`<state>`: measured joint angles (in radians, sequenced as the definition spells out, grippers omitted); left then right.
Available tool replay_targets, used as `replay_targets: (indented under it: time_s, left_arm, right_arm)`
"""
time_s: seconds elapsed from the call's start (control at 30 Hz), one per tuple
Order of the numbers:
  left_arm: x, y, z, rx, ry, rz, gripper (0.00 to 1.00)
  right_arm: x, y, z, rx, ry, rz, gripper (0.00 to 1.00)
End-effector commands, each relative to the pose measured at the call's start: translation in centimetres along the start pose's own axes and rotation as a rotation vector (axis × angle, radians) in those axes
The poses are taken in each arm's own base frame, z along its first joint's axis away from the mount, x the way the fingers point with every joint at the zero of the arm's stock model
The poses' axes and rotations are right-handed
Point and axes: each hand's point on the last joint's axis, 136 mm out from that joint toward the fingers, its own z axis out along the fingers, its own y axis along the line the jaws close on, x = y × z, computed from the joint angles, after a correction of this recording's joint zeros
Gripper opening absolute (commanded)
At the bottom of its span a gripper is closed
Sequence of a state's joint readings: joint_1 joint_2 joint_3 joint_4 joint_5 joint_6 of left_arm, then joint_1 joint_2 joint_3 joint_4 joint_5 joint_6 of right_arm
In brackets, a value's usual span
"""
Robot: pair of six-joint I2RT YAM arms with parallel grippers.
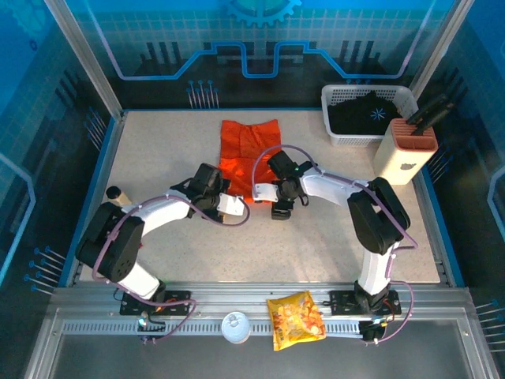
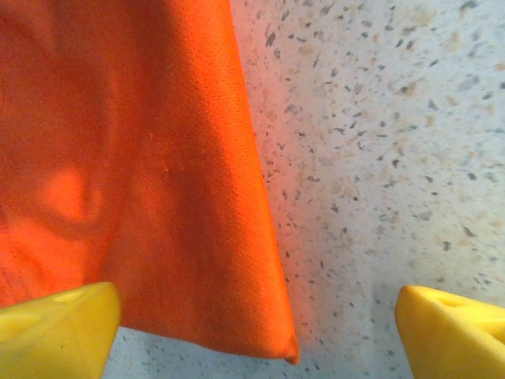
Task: Fold and stack the t-shirts
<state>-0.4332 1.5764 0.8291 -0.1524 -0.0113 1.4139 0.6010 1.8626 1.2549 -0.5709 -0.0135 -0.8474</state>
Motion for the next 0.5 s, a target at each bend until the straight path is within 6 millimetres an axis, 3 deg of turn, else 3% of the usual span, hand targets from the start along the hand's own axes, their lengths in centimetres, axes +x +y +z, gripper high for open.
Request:
replay_targets:
  time_s: [0.0, 0.2, 0.47]
  left_arm:
    - [-0.1, 1.7, 0.7, -0.03, 0.004, 0.011, 0.9]
    - [0.7, 2.0, 2.1, -0.023, 0.021, -0.001, 0.87]
    - [1.4, 1.4, 4.3, 0.03, 0.054, -0.03, 0.64]
  right_arm:
    - [-0.1, -1.3, 0.3, 0.01, -0.005, 0.003, 0.74]
    - [0.2, -2.0, 1.4, -0.007, -0.002, 0.02, 0.72]
    - [0.9, -2.0, 3.3, -0.053, 0.03, 0.037, 0.6]
